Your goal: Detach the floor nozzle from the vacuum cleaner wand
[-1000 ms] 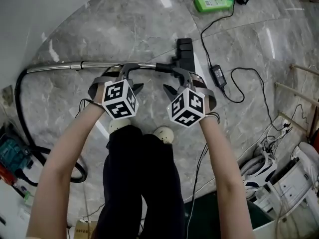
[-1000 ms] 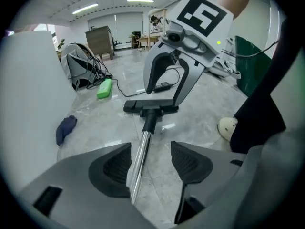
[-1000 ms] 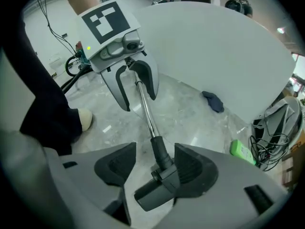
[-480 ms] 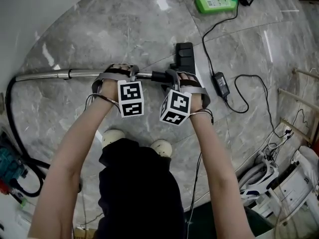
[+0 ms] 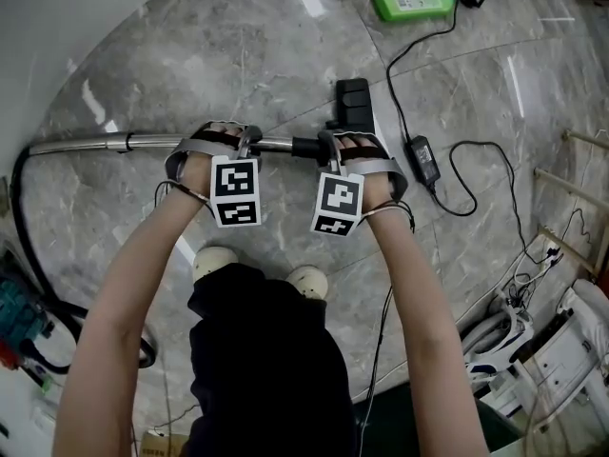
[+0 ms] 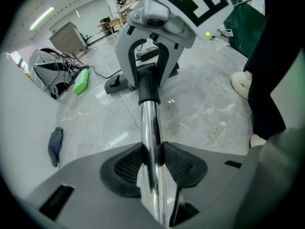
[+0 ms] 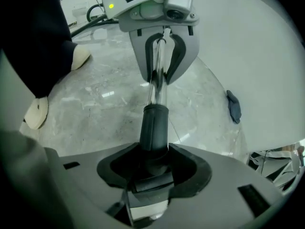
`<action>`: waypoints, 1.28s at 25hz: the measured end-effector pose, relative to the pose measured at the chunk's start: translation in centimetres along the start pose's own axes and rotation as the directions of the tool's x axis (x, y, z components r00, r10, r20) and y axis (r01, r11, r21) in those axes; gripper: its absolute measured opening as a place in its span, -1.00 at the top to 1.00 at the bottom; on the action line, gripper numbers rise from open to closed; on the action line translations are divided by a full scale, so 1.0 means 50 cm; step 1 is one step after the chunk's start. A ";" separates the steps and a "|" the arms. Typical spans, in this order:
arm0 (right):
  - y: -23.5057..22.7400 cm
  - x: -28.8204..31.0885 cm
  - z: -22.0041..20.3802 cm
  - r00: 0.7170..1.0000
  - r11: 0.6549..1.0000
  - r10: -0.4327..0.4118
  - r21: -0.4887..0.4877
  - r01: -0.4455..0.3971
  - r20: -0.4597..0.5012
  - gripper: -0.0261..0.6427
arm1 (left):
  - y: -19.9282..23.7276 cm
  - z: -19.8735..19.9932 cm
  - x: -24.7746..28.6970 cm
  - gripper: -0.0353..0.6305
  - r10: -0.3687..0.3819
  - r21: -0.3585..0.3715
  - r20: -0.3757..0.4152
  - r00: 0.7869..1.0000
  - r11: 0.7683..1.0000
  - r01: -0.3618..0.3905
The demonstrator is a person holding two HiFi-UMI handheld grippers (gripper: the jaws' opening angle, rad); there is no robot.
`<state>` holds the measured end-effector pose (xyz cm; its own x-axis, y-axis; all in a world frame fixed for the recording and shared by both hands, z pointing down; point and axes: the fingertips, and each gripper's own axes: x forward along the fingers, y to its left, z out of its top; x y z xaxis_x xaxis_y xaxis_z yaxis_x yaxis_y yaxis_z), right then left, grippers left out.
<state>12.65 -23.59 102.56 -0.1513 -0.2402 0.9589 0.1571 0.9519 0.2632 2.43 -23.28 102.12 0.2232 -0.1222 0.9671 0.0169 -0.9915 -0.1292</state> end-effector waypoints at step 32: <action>-0.058 -0.487 0.056 0.879 0.320 -0.336 0.918 -0.233 0.340 0.88 | 0.001 -0.003 -0.438 0.86 0.225 -0.653 0.252 0.941 0.757 -0.006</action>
<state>13.15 -19.96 78.15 -0.5171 -0.4661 0.7179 -0.8108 0.5354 -0.2365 -2.62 -20.64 80.99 0.4596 -0.3267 0.8259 -0.6253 -0.7794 0.0397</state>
